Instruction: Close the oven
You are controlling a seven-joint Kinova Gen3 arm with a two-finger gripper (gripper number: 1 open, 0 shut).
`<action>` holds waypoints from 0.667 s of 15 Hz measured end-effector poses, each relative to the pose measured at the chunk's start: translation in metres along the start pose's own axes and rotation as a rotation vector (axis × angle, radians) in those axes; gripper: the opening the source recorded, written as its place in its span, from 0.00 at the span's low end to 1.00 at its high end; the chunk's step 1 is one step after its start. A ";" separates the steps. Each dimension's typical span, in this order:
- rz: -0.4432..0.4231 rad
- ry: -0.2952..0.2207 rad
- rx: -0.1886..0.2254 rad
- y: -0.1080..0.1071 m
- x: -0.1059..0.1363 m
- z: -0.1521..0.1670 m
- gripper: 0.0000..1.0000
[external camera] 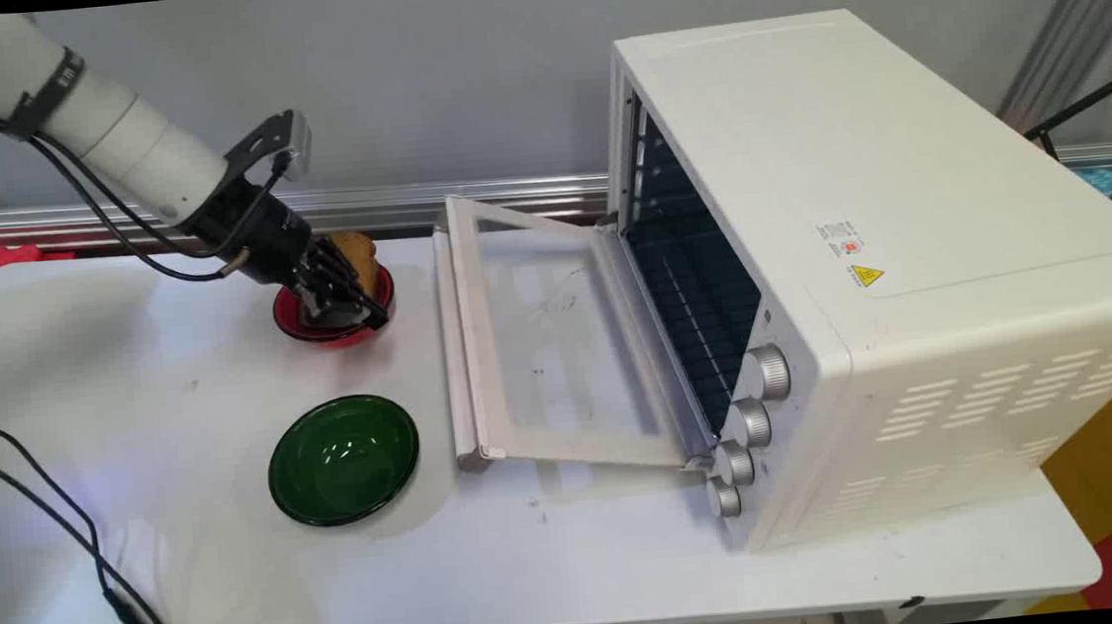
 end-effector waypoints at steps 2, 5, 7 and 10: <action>-0.008 0.008 -0.015 -0.001 0.000 0.005 0.00; -0.003 0.034 -0.035 -0.004 -0.003 0.019 0.00; 0.010 0.051 -0.045 -0.007 -0.008 0.033 0.00; 0.029 0.077 -0.057 -0.012 -0.017 0.053 0.00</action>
